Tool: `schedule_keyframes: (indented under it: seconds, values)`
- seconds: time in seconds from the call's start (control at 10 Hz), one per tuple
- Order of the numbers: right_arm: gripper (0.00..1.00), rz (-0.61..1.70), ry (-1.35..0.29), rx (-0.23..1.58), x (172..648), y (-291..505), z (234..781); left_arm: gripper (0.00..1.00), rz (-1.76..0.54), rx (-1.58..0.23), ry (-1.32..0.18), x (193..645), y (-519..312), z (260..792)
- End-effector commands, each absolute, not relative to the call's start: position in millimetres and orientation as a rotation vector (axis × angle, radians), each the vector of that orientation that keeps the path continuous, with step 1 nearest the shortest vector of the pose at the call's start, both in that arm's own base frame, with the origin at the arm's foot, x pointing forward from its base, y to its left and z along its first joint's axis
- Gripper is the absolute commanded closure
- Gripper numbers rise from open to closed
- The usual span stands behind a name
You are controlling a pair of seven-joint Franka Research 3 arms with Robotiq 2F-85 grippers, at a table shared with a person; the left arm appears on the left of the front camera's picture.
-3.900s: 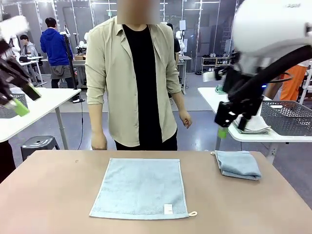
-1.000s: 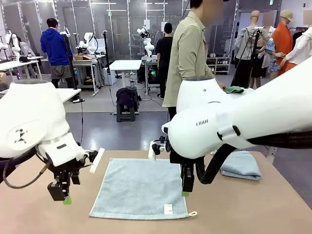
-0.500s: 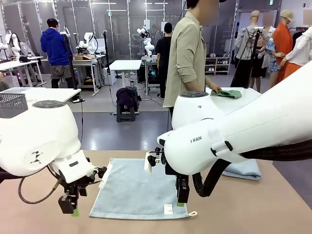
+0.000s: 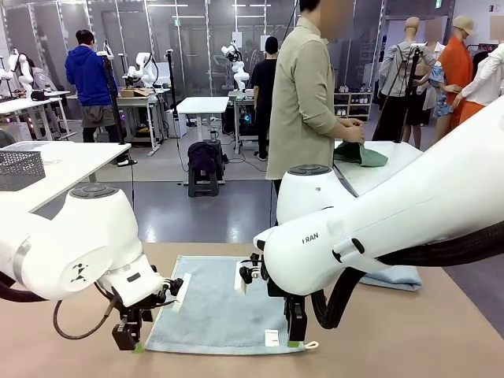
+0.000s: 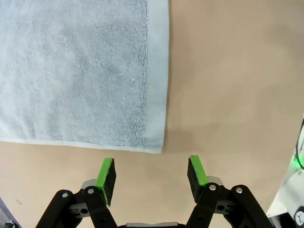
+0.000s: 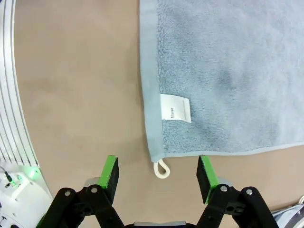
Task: Fold the towels and place them in the basket.
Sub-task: When a person lays out a Towel with hook on the table, fold it in half twice.
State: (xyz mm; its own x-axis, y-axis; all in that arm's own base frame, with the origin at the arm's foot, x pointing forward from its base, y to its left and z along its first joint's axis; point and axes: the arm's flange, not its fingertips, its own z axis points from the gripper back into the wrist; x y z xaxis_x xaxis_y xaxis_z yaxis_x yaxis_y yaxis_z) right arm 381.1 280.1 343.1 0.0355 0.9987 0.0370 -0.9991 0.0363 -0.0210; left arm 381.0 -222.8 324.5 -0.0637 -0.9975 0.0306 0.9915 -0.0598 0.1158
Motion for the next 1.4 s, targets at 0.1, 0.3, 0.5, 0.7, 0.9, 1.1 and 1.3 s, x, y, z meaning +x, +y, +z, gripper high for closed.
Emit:
schedule_keyframes:
  seconds: [0.1,0.3,0.5,0.7,0.9,1.1,1.3]
  values:
    - [0.17,1.554,-0.04,0.055,371.8,276.9,334.3,0.22,-1.657,0.099,-0.114,390.8,-233.1,315.1]
    - [0.17,1.555,-0.03,0.067,366.7,278.8,329.0,0.22,-1.666,0.099,-0.102,390.3,-237.4,312.7]
    - [0.17,1.556,-0.029,0.062,361.3,275.4,324.7,0.22,-1.68,0.097,-0.108,390.5,-242.0,312.8]
    - [0.17,1.579,-0.012,0.037,353.0,270.0,323.7,0.22,-1.682,0.103,-0.106,392.4,-244.5,314.8]
    - [0.17,1.611,-0.032,0.015,352.9,264.0,320.6,0.22,-1.682,0.101,-0.102,393.0,-245.7,316.2]
    - [0.17,1.607,-0.035,0.032,356.9,263.0,317.9,0.22,-1.681,0.102,-0.106,392.1,-244.9,318.4]
    - [0.17,1.591,-0.016,0.029,360.9,262.2,318.7,0.22,-1.677,0.07,-0.112,388.7,-243.2,318.6]
